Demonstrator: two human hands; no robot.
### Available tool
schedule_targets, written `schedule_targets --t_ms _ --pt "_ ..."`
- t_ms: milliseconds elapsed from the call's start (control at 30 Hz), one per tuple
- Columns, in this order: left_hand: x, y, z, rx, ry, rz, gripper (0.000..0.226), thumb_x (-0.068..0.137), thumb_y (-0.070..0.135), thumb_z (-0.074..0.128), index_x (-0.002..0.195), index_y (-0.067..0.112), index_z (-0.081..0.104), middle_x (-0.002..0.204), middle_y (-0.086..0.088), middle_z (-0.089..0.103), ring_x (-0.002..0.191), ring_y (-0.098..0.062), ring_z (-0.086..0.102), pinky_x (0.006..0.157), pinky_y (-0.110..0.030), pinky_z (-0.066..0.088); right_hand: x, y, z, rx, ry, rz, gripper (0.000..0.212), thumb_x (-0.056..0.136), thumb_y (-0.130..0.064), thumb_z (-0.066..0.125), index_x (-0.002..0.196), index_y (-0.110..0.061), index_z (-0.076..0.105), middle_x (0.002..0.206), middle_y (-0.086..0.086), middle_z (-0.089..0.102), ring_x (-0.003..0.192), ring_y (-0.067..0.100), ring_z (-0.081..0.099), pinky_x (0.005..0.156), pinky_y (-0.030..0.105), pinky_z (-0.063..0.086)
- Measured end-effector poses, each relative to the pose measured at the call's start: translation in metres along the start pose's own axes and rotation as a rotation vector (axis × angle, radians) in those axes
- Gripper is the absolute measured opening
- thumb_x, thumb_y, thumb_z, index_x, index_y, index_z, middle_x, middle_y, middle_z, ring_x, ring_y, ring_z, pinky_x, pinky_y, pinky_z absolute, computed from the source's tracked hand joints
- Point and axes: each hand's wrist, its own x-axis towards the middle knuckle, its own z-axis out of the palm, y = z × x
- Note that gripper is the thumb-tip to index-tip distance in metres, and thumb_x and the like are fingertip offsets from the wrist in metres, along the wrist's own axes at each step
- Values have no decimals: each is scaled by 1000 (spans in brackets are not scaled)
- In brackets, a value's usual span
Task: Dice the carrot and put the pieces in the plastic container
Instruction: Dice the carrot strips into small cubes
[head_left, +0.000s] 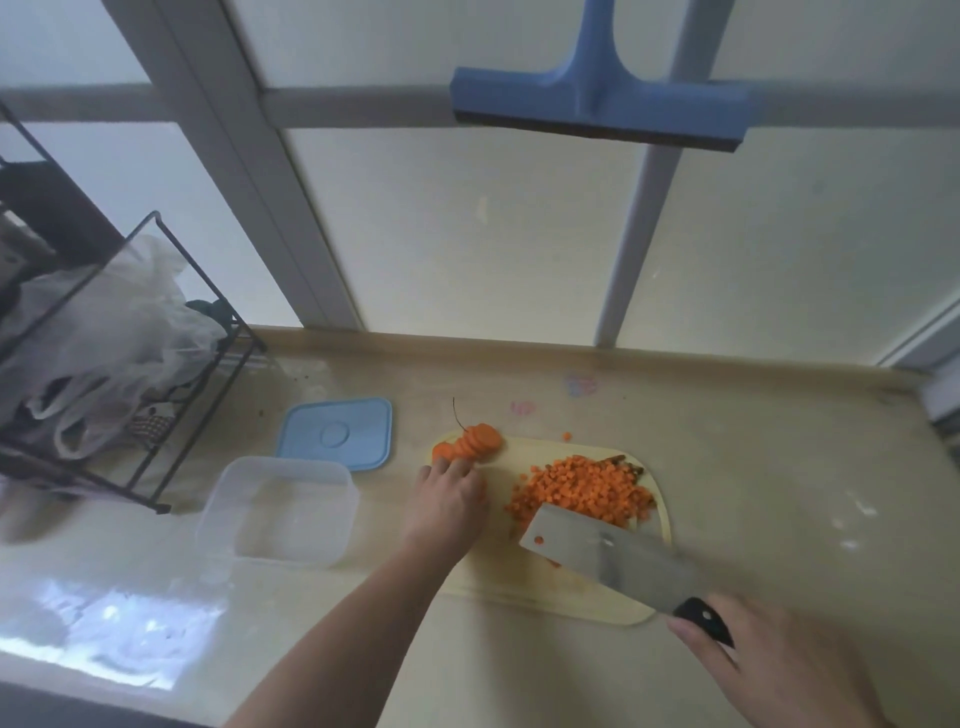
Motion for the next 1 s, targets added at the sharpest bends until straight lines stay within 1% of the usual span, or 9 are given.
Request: schedule_targets --t_ms 133,233,300,400,500,567,633,800,1000 --pt "1 -1 13 -63 75 103 19 67 9 85 73 15 68 76 -2 62 71 -26 63 63 -34 52 0 6 -3 24 -37 51 68 77 -87 10 72 -42 62 57 -21 62 48 12 64 36 28 42" --pt "-1 -4 12 -263 92 97 22 66 1 85 71 11 66 71 -4 59 59 -28 60 48 -34 50 -2 8 -4 20 -38 57 69 72 -89 10 73 -42 61 62 -20 65 56 13 66 42 29 44" --pt "-7 0 7 -480 146 -3 8 80 6 78 85 11 74 82 -4 68 72 -28 65 61 -36 54 -1 8 -4 42 -31 56 74 69 -92 7 79 -44 62 66 -20 66 61 12 68 46 29 45" --pt "-28 14 -6 -933 104 -392 22 90 14 71 94 35 73 83 13 74 83 -12 71 80 -31 56 3 10 2 148 -103 130 93 59 -95 -4 92 -39 63 79 -12 70 79 9 67 65 28 52" --pt "-55 20 -1 -1135 71 -593 24 91 8 70 101 30 72 92 14 74 86 -12 73 87 -35 58 6 -3 1 435 -251 225 87 64 -93 25 78 -17 65 65 -1 66 64 8 62 66 32 49" --pt "-74 24 3 -1225 69 -686 22 90 2 68 106 17 73 97 5 75 83 -10 73 83 -28 59 6 -14 2 560 -339 255 59 83 -64 51 64 -9 58 53 1 58 48 7 50 63 37 47" --pt "-88 27 6 -1215 94 -714 22 90 2 69 103 19 71 97 8 74 76 0 71 72 -14 54 7 -21 5 630 -431 261 47 92 -45 54 61 -11 54 48 -1 53 44 5 43 53 32 41" --pt "-103 34 16 -1017 135 -648 18 89 12 75 104 21 73 94 14 70 78 14 62 67 -2 41 11 -36 24 745 -602 296 46 93 -48 49 59 -17 49 45 -3 43 43 11 37 46 23 30" --pt "-112 38 32 -810 194 -469 31 81 25 83 108 15 73 109 8 63 86 -9 63 80 -24 52 22 -37 32 768 -707 293 44 95 -49 46 63 -18 45 46 -4 35 38 11 28 36 18 22"
